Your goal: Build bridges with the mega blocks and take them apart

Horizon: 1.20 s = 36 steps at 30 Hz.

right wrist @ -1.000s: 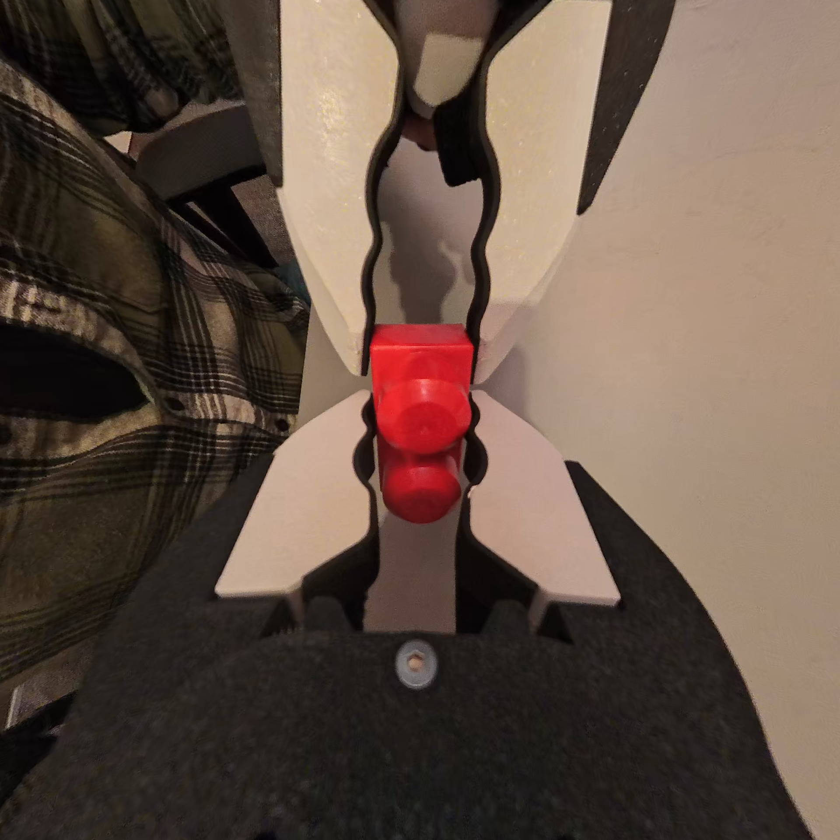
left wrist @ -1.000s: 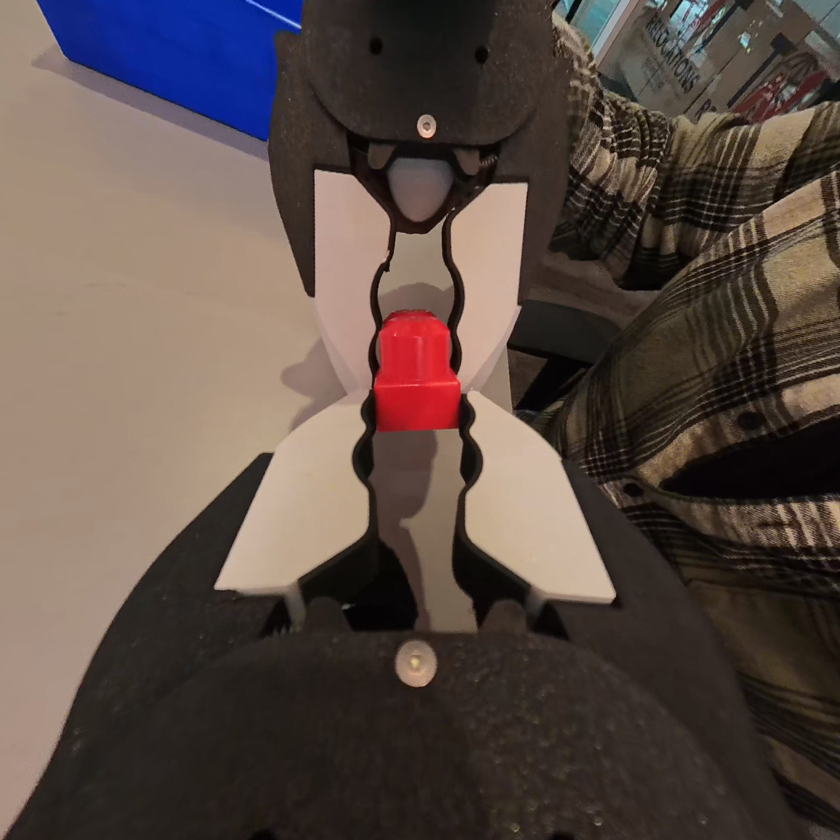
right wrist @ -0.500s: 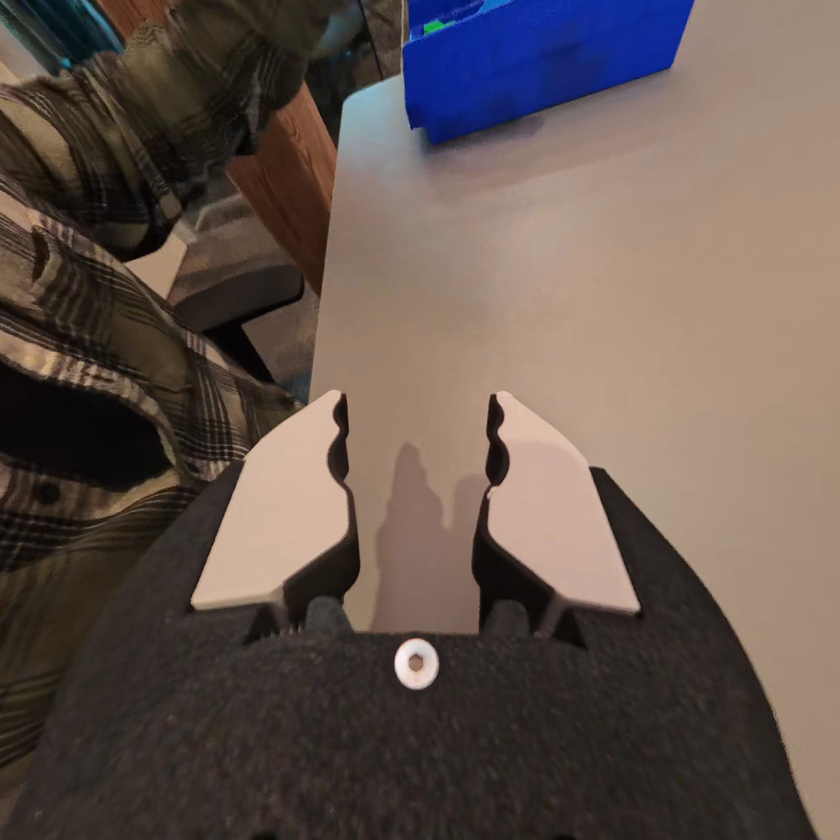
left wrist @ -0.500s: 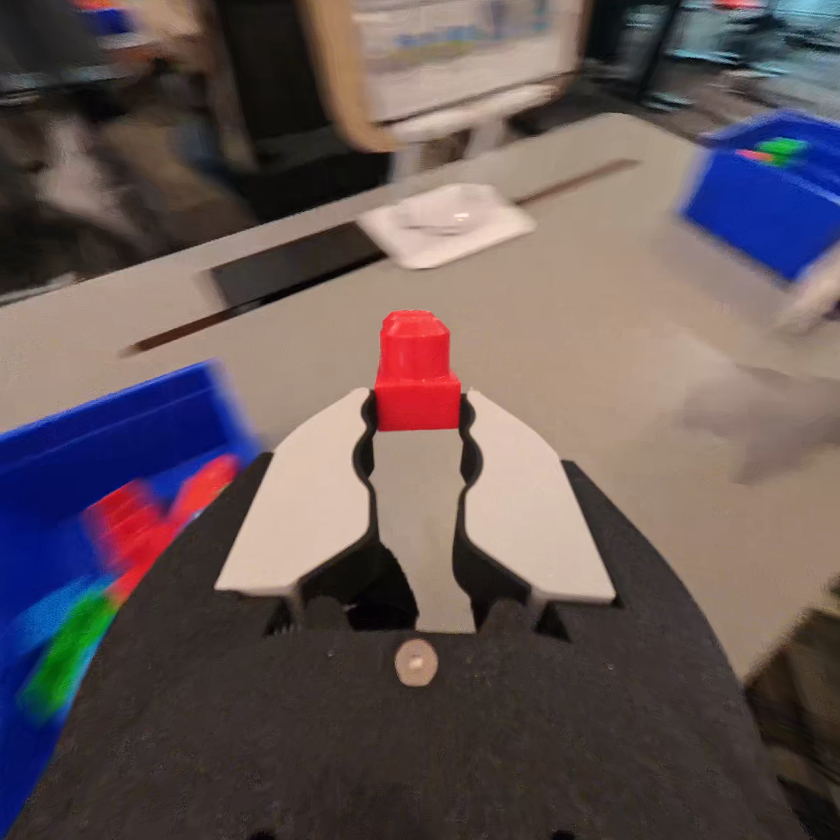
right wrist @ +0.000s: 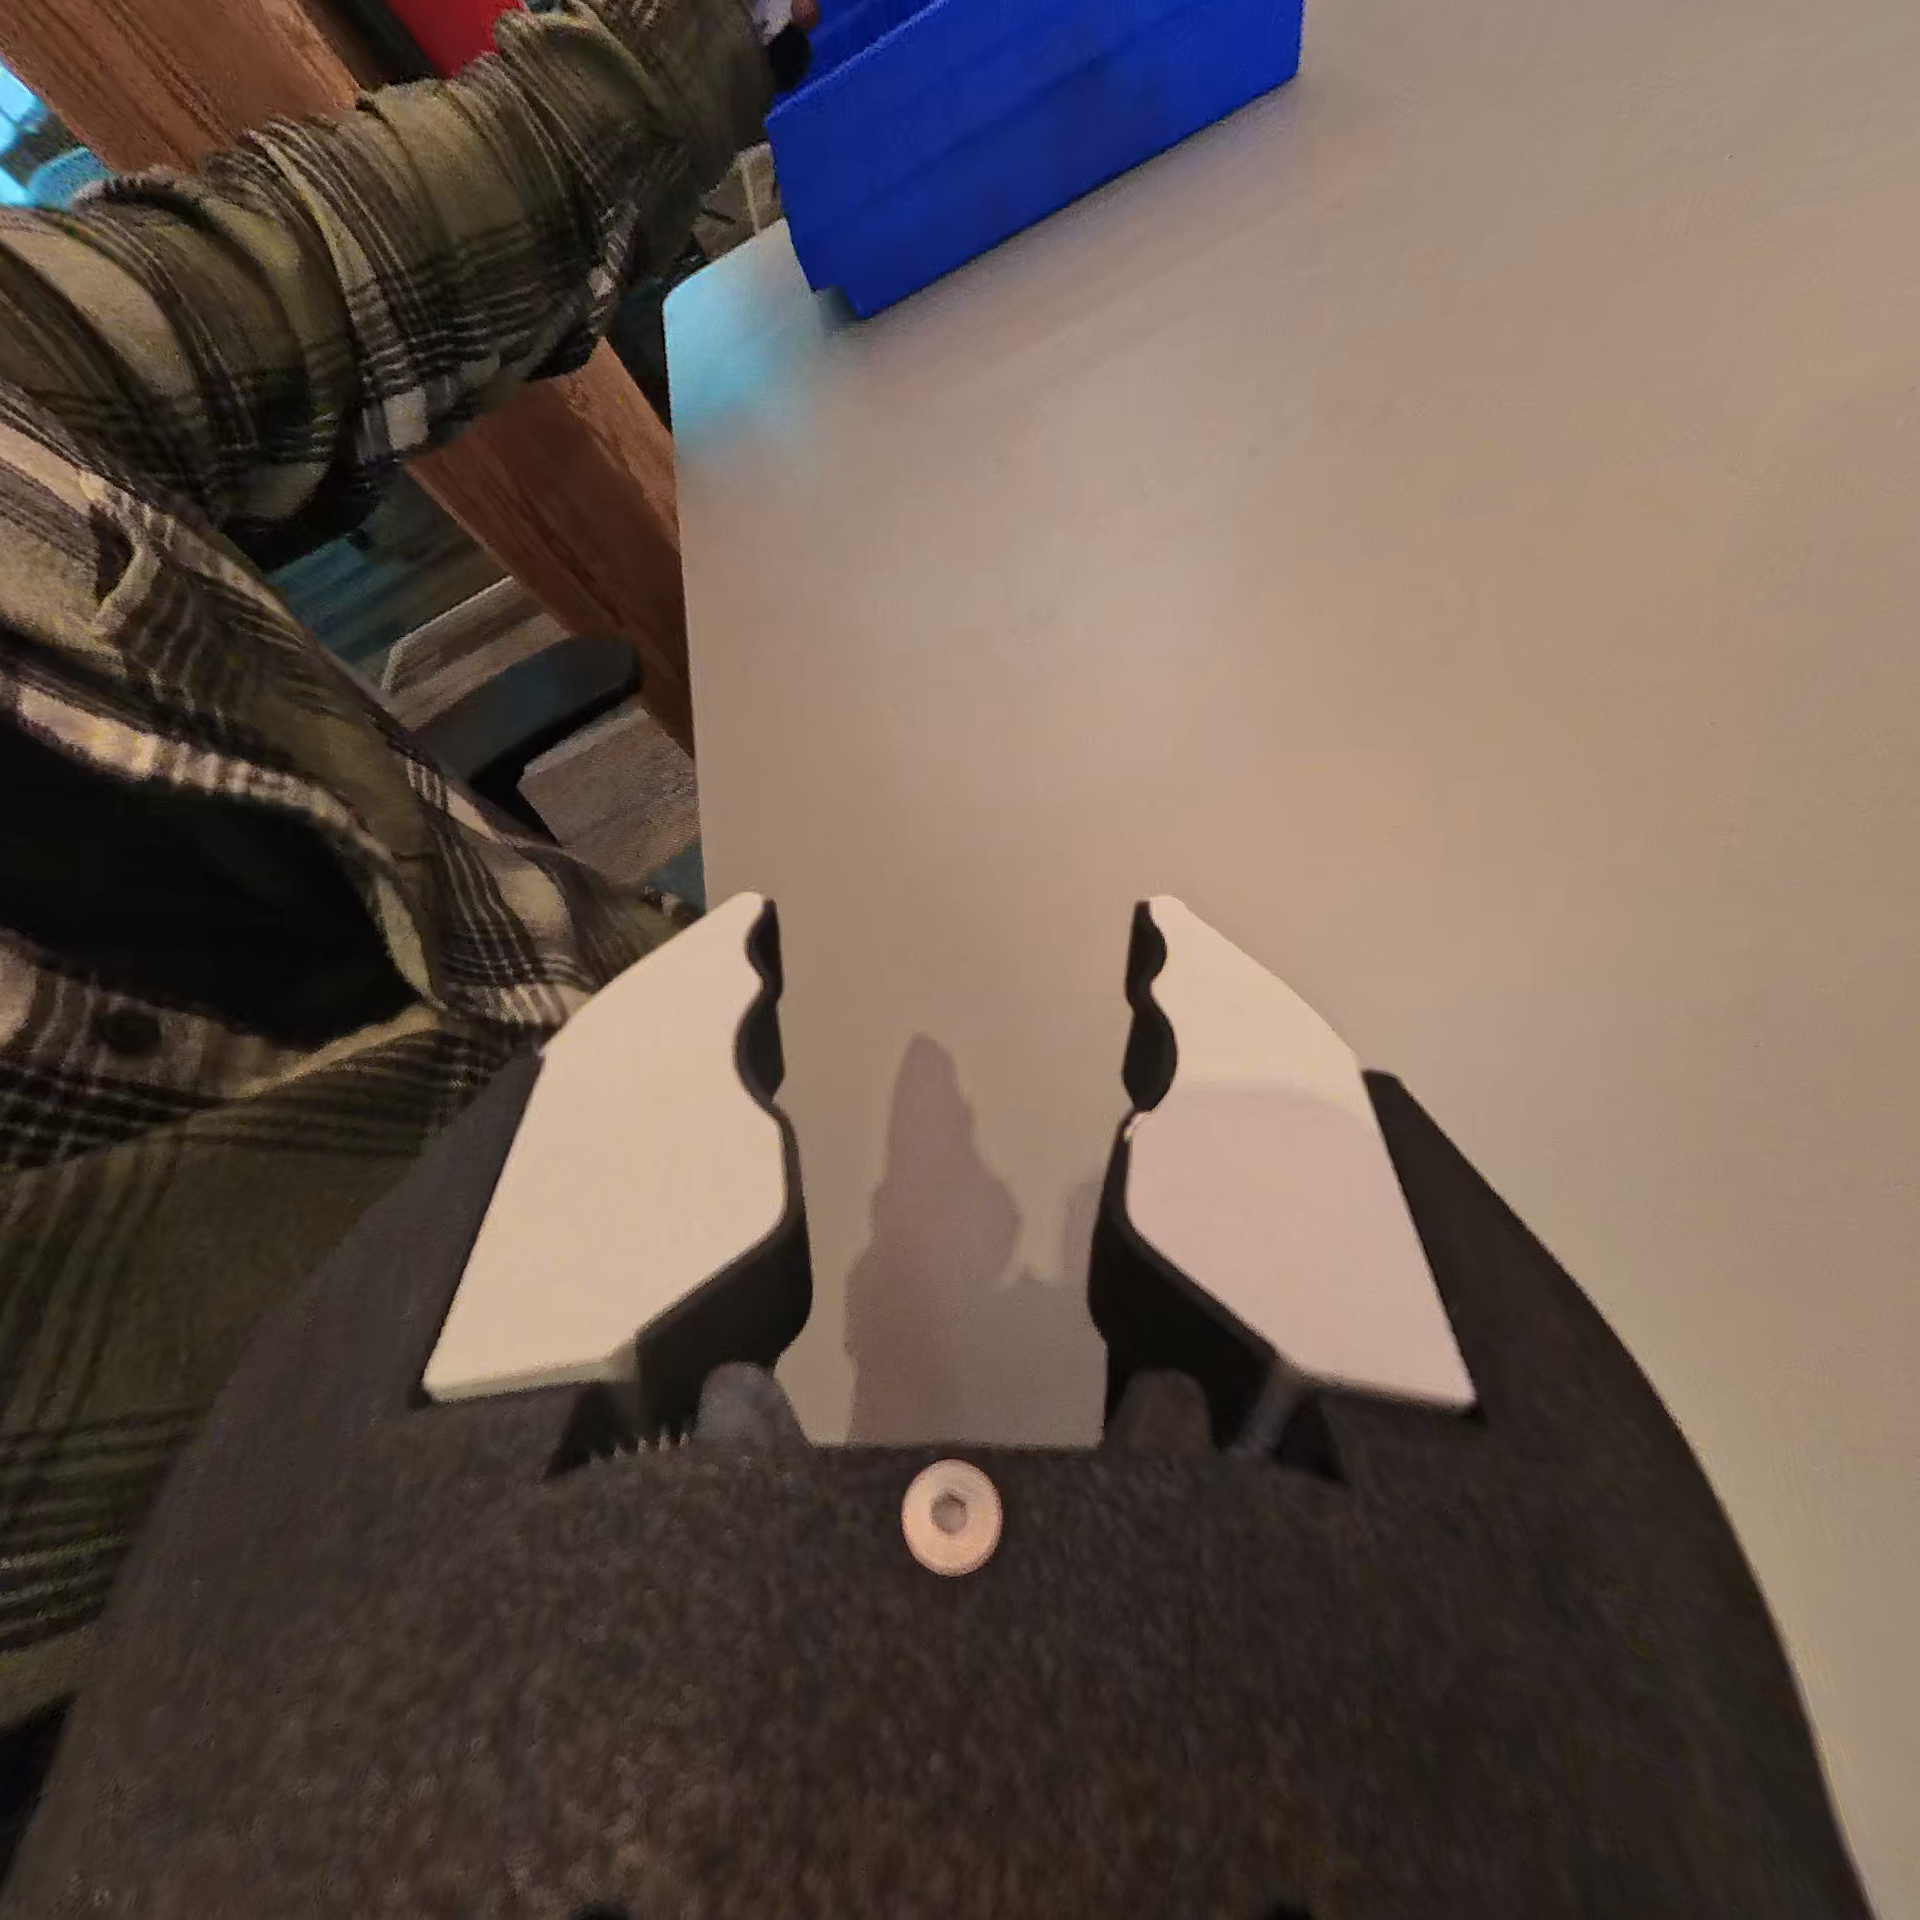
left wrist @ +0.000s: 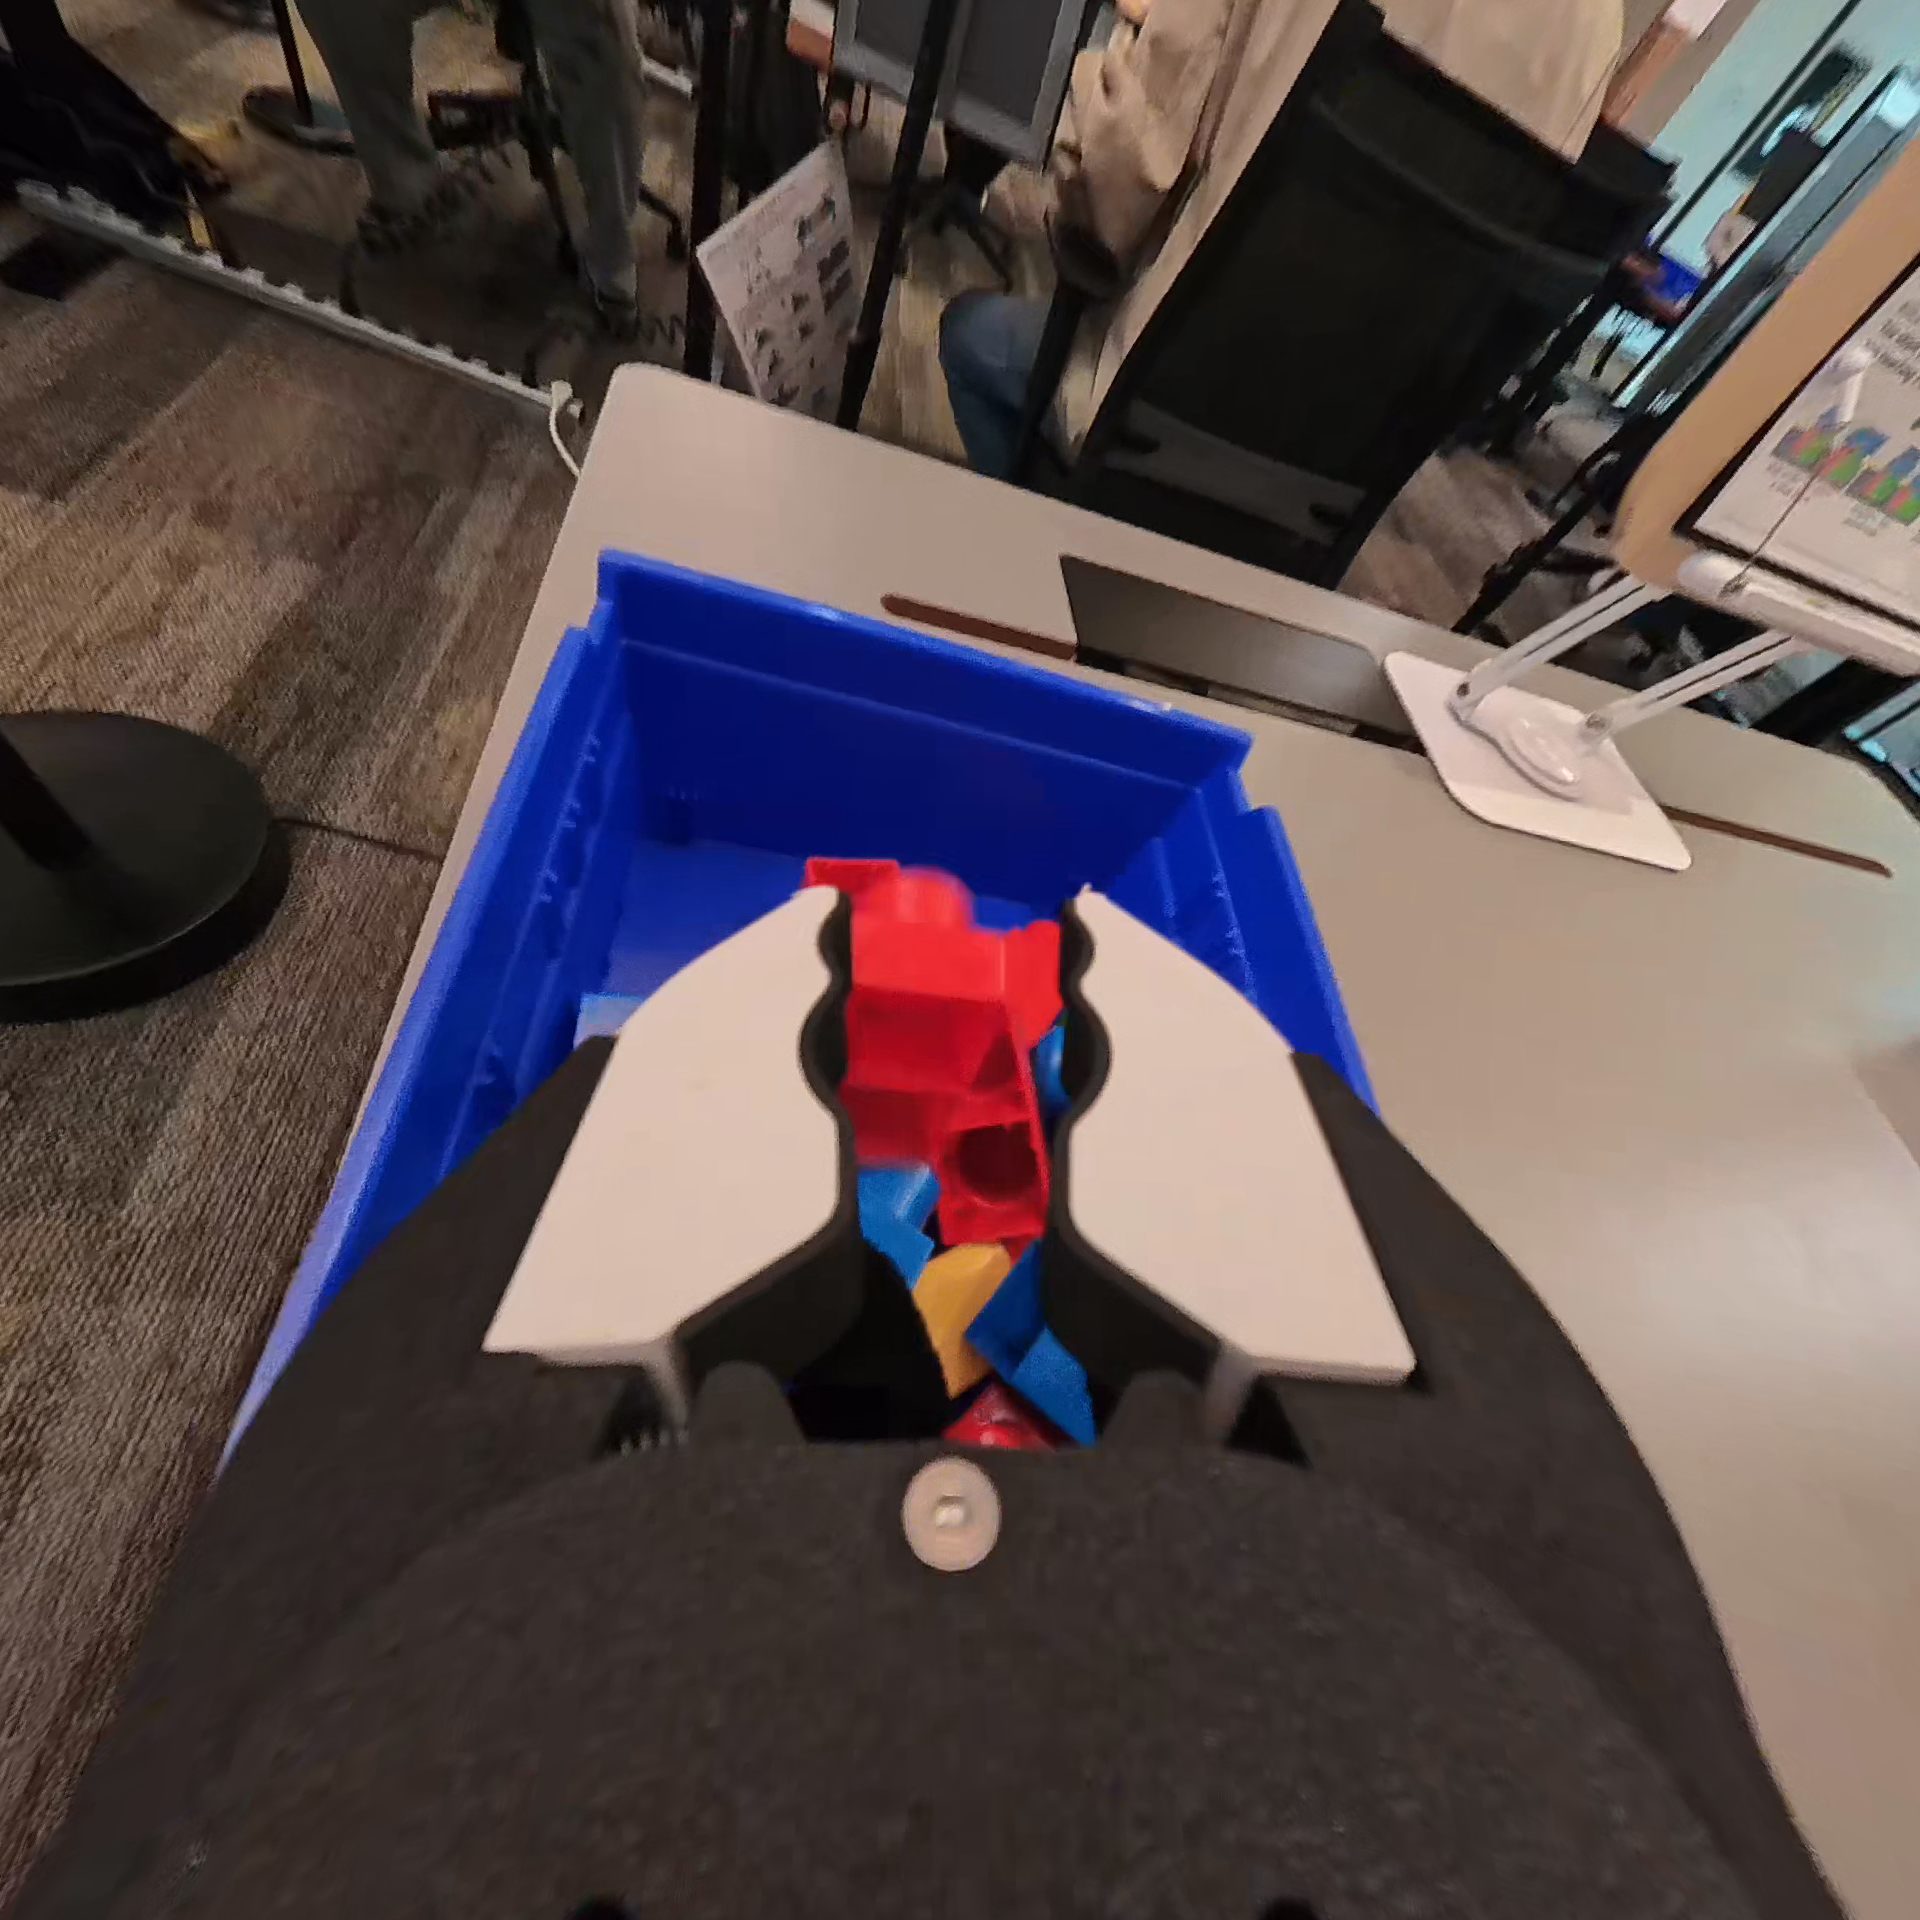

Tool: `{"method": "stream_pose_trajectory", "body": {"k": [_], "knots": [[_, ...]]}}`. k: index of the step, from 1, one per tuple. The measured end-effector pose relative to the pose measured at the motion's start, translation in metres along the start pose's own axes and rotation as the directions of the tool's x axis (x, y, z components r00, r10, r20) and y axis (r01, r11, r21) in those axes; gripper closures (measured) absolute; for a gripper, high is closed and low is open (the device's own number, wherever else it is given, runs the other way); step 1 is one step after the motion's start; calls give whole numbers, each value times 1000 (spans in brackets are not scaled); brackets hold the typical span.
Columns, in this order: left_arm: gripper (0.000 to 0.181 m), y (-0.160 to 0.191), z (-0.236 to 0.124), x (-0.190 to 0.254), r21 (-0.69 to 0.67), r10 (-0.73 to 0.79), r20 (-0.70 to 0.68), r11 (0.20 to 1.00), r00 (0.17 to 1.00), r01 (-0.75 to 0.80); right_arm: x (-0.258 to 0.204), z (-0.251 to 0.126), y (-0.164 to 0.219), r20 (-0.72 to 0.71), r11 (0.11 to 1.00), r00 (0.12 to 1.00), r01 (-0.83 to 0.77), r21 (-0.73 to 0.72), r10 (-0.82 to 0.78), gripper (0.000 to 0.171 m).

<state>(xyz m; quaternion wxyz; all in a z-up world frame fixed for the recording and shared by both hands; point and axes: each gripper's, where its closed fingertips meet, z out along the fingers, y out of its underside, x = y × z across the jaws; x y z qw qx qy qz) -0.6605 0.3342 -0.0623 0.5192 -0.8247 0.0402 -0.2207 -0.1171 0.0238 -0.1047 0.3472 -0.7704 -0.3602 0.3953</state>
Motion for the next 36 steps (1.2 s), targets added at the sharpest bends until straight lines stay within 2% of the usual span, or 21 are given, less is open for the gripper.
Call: {"method": "stream_pose_trajectory", "body": {"k": [3, 5, 7, 9, 12, 14, 17, 19, 22, 25, 34, 36], "knots": [[126, -24, -15, 23, 90, 69, -4, 994, 998, -68, 0, -30, 11, -55, 1000, 998, 27, -13, -28, 105], [117, -46, -32, 57, 164, 140, -18, 977, 990, -135, 7, -62, 16, -126, 997, 989, 67, -45, -72, 104], [116, -62, -51, 114, 258, 236, -93, 944, 967, -205, 24, -104, 18, -222, 990, 968, 97, -105, -118, 101], [119, -54, -63, 182, 299, 331, -202, 917, 922, -264, 51, -151, 12, -324, 979, 930, 129, -160, -176, 104], [123, -2, -65, 283, 291, 413, -417, 904, 809, -312, 108, -217, -1, -443, 939, 846, 175, -295, -297, 107], [123, 45, -62, 339, 245, 389, -567, 921, 726, -302, 150, -247, -4, -465, 900, 809, 171, -400, -360, 104], [123, 115, -61, 404, 128, 274, -756, 952, 594, -276, 204, -265, -1, -432, 852, 812, 144, -503, -392, 103], [123, 154, -63, 435, 64, 202, -829, 961, 521, -270, 234, -266, 2, -410, 827, 825, 118, -550, -390, 102], [123, 195, -67, 463, 19, 156, -872, 958, 465, -285, 271, -264, 10, -387, 785, 838, 77, -615, -385, 102], [123, 216, -68, 476, 6, 143, -880, 957, 453, -291, 296, -257, 21, -357, 749, 861, 41, -661, -362, 102], [124, 215, -66, 466, -53, 28, -884, 986, 467, -160, 329, -238, 46, -298, 665, 895, -3, -747, -331, 103], [124, 215, -64, 465, -61, 15, -884, 987, 466, -148, 333, -234, 52, -293, 655, 901, -14, -756, -320, 112]]}}
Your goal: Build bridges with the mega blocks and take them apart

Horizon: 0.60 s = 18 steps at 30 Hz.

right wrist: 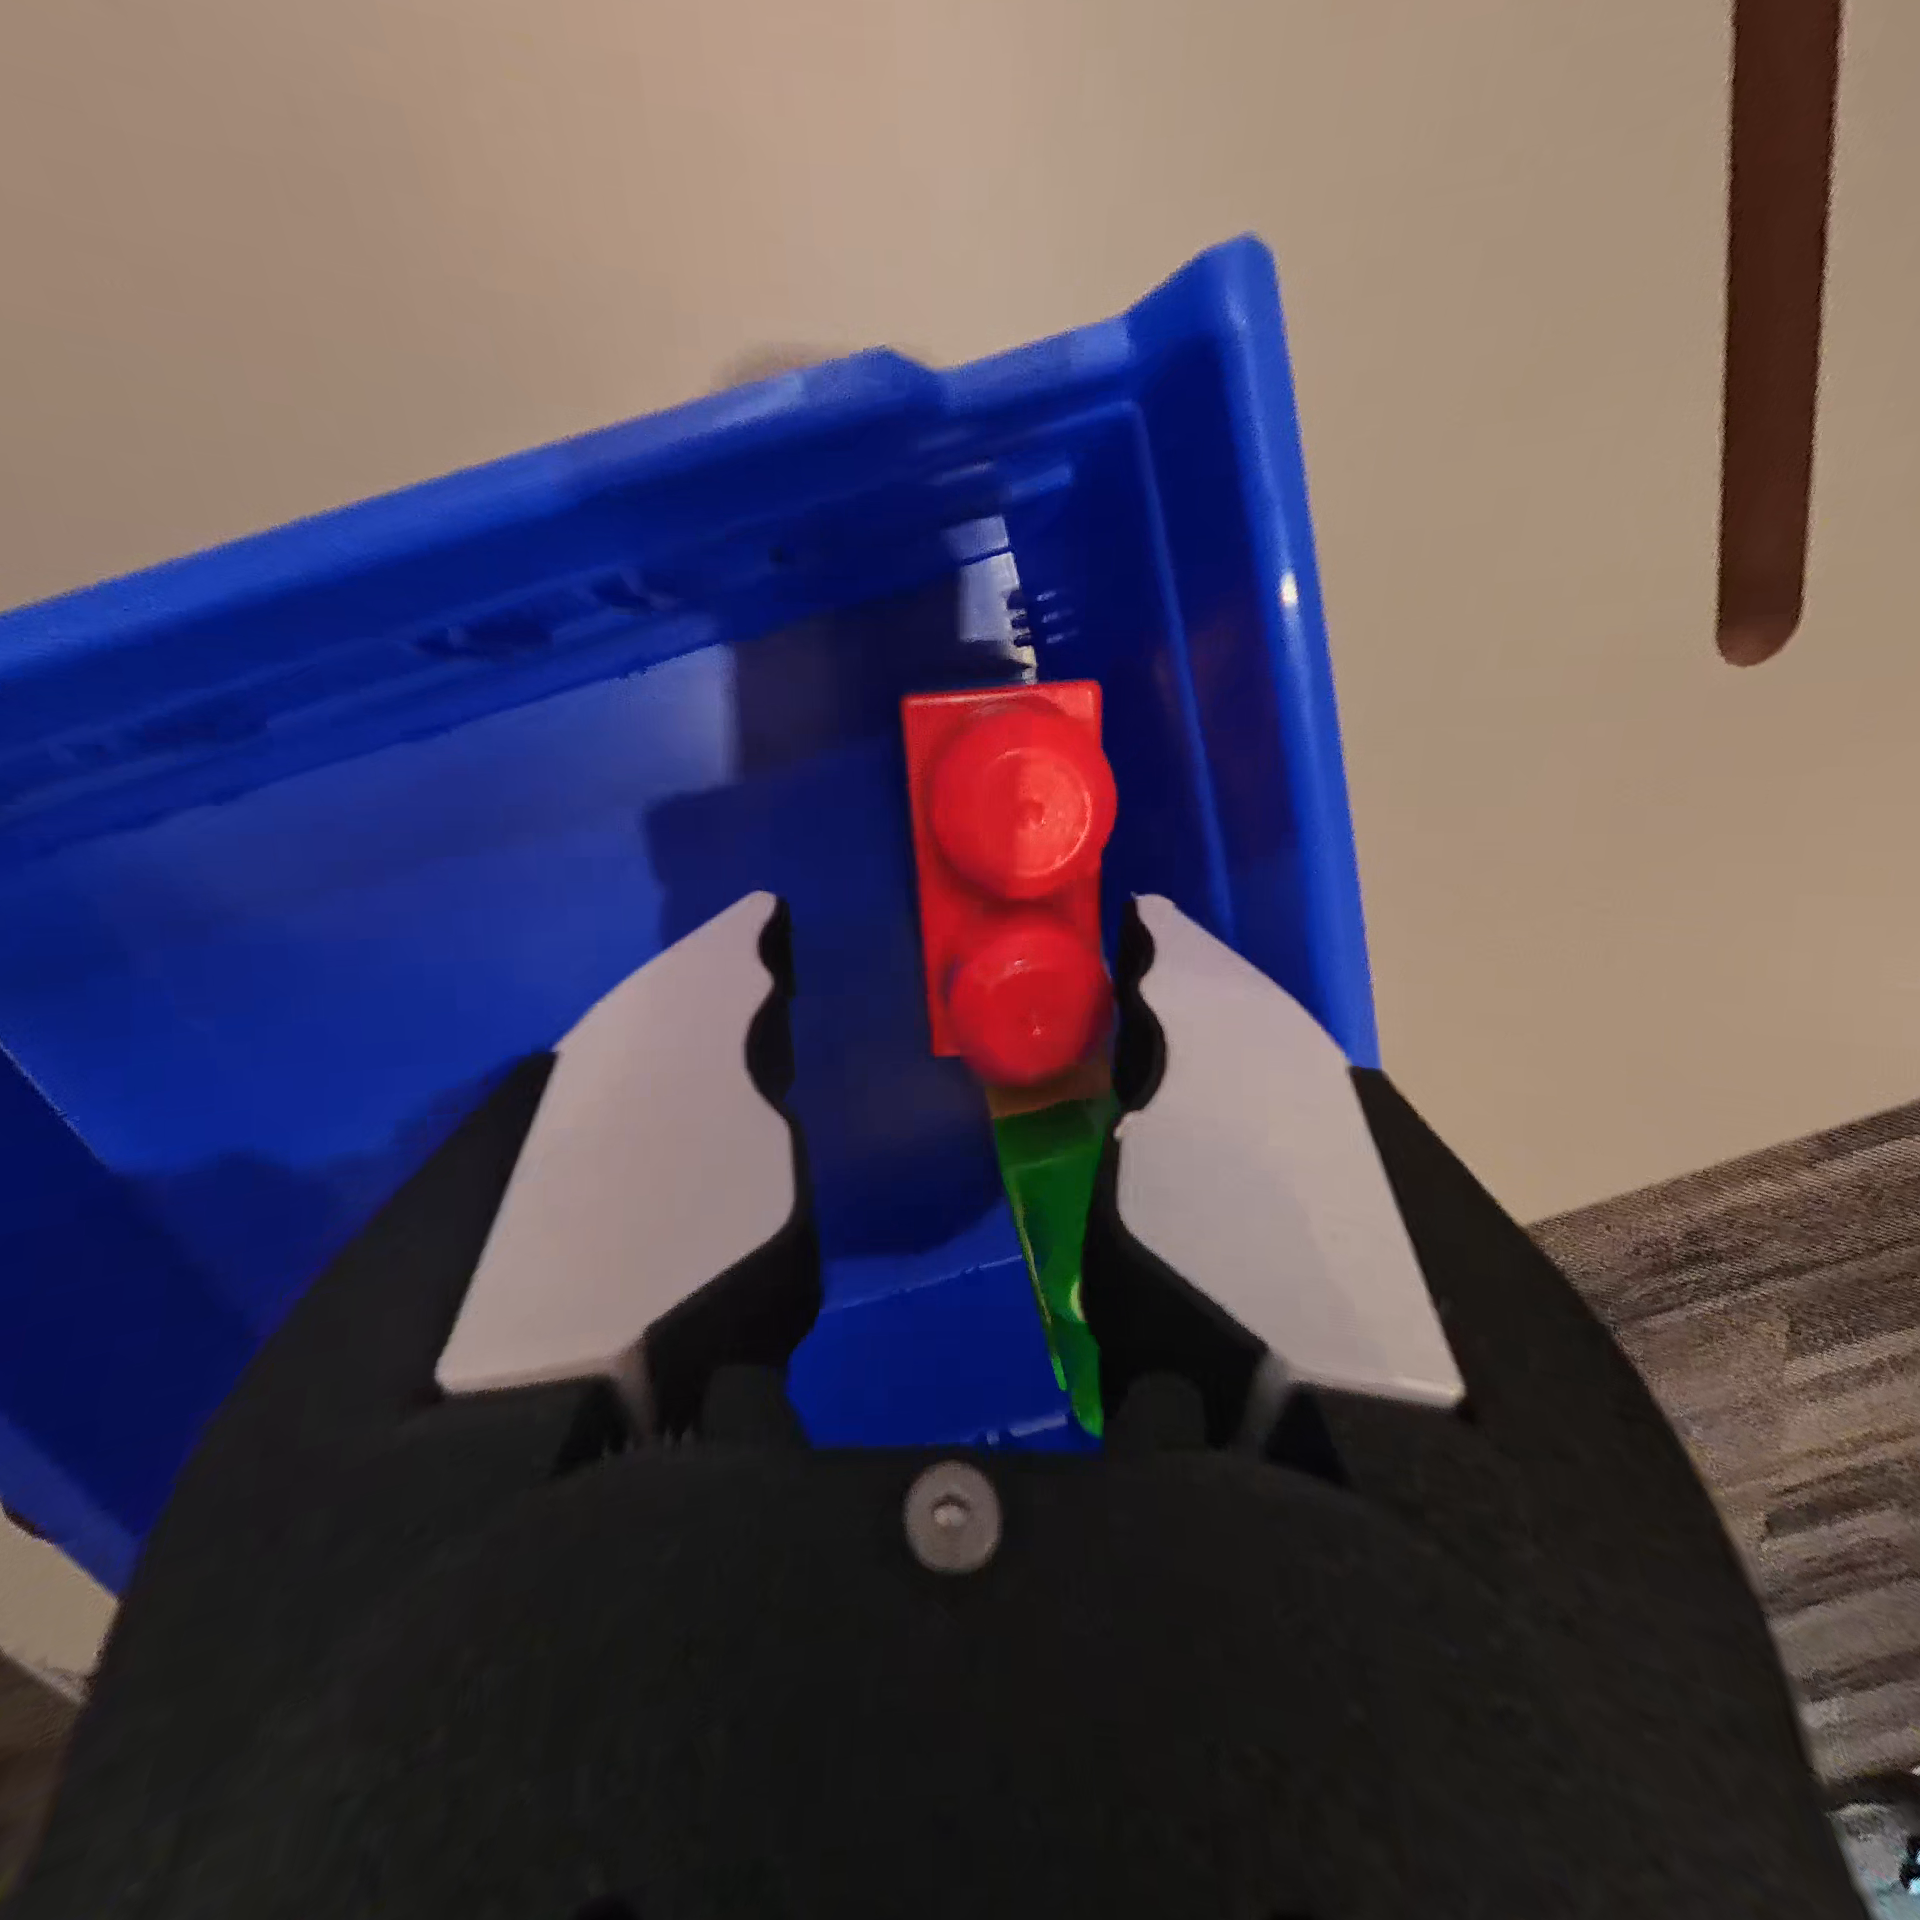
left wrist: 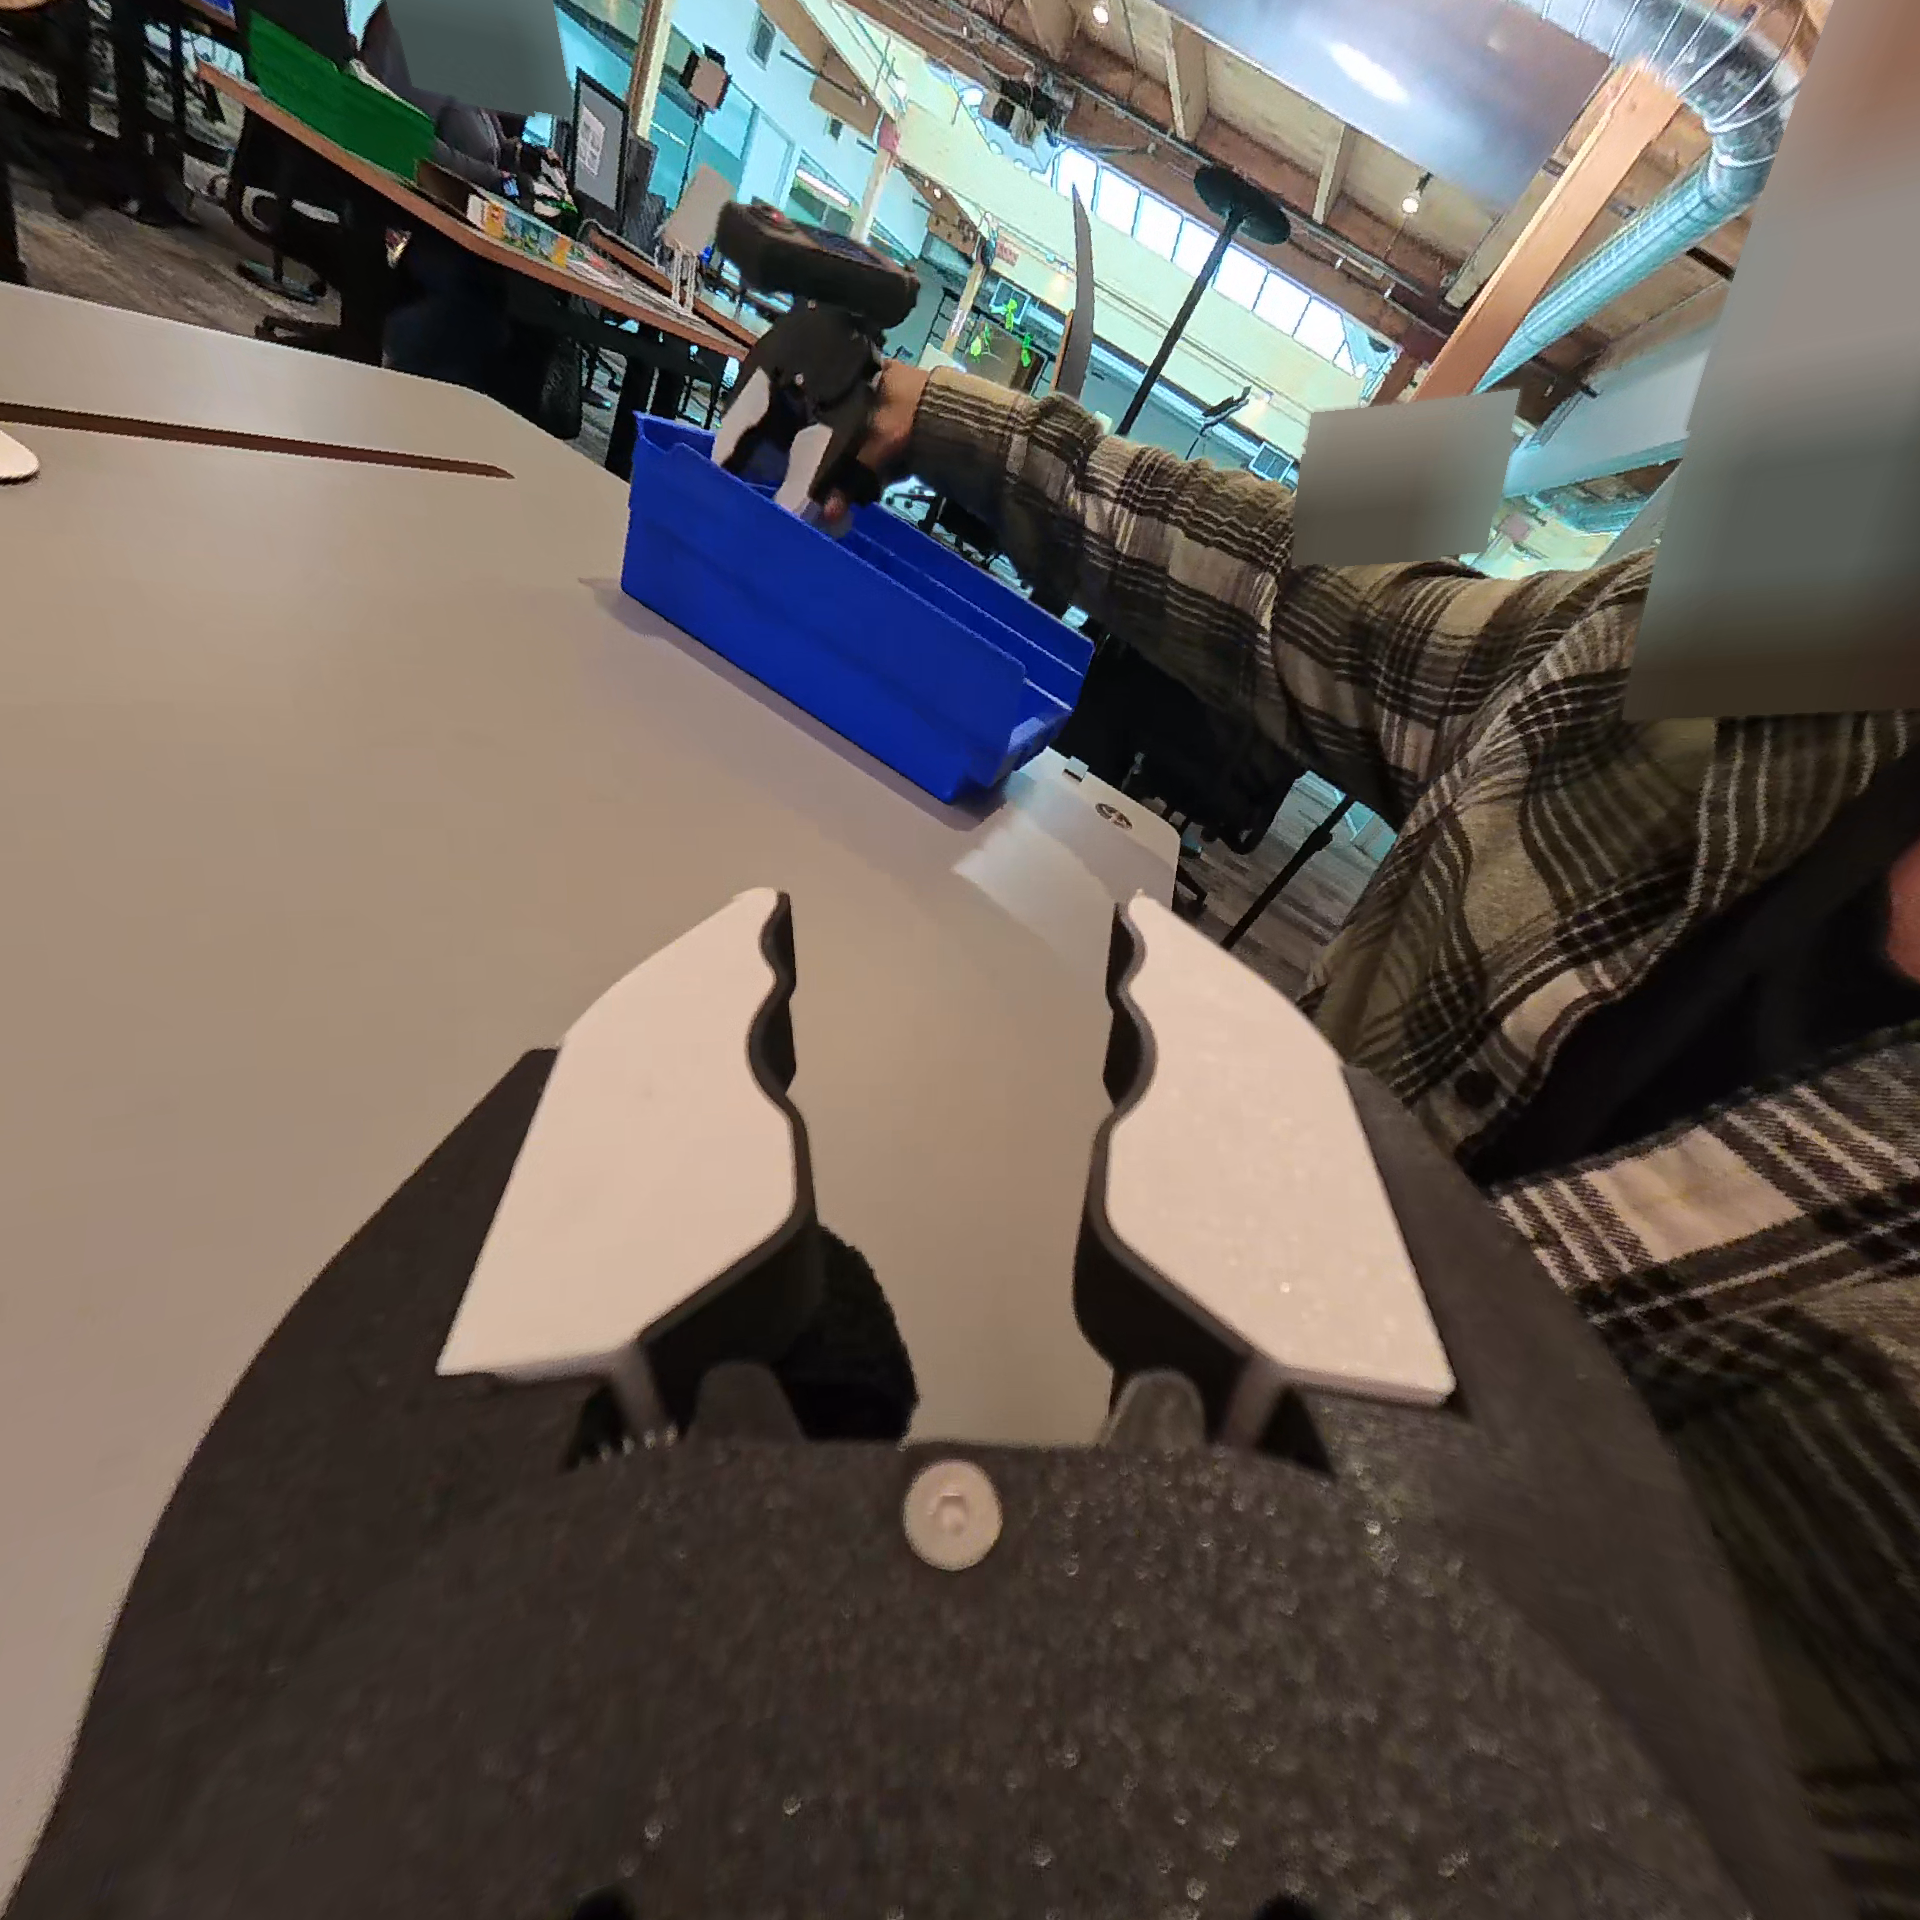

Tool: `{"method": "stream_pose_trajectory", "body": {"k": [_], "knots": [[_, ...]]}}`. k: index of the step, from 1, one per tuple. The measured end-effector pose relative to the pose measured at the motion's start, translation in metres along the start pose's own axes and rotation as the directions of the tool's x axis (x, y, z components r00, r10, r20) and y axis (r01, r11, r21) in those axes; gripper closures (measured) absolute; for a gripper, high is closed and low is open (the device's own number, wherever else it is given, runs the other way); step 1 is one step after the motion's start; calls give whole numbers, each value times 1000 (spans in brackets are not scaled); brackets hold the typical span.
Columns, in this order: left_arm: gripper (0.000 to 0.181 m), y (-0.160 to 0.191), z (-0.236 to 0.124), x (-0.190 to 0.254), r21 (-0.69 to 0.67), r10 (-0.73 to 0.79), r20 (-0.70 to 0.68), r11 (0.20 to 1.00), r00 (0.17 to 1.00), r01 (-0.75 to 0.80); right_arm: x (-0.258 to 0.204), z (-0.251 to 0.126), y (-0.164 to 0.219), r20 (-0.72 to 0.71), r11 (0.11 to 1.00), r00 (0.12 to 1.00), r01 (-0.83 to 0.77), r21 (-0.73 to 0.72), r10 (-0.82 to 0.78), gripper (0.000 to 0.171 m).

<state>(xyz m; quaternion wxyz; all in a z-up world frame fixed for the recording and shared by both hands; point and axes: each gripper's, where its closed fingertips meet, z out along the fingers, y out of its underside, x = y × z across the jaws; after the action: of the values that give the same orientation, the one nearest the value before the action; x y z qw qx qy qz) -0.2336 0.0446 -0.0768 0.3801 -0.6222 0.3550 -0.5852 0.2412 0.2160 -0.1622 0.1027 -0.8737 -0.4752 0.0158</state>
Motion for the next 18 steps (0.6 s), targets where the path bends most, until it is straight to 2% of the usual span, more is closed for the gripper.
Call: {"method": "stream_pose_trajectory", "body": {"k": [4, 6, 8, 10, 14, 16, 18], "knots": [[123, 2, 3, -2, 5, -10, -11, 1000, 1000, 10, 1, 10, 2, 0, 999, 999, -38, -5, 38, 136], [123, 1, 3, -2, 19, -17, -23, 1000, 1000, 17, -3, 3, 4, -3, 996, 997, -81, 27, 81, 136], [121, 0, 0, -5, 38, -28, -19, 999, 999, 29, -10, -21, 3, -6, 982, 988, -153, 114, 155, 136], [120, -3, -5, -9, 65, -44, -20, 997, 999, 45, -19, -60, -2, -44, 952, 972, -214, 219, 229, 136], [116, -19, -10, -25, 129, -70, -28, 989, 997, 73, -79, -141, -49, 11, 821, 949, -279, 498, 316, 136], [116, -34, -4, -28, 149, -77, -61, 985, 995, 86, -126, -163, -88, 116, 714, 943, -313, 626, 311, 136], [115, -48, 9, -27, 144, -74, -112, 986, 991, 90, -175, -168, -128, 240, 604, 936, -349, 716, 257, 136]]}}
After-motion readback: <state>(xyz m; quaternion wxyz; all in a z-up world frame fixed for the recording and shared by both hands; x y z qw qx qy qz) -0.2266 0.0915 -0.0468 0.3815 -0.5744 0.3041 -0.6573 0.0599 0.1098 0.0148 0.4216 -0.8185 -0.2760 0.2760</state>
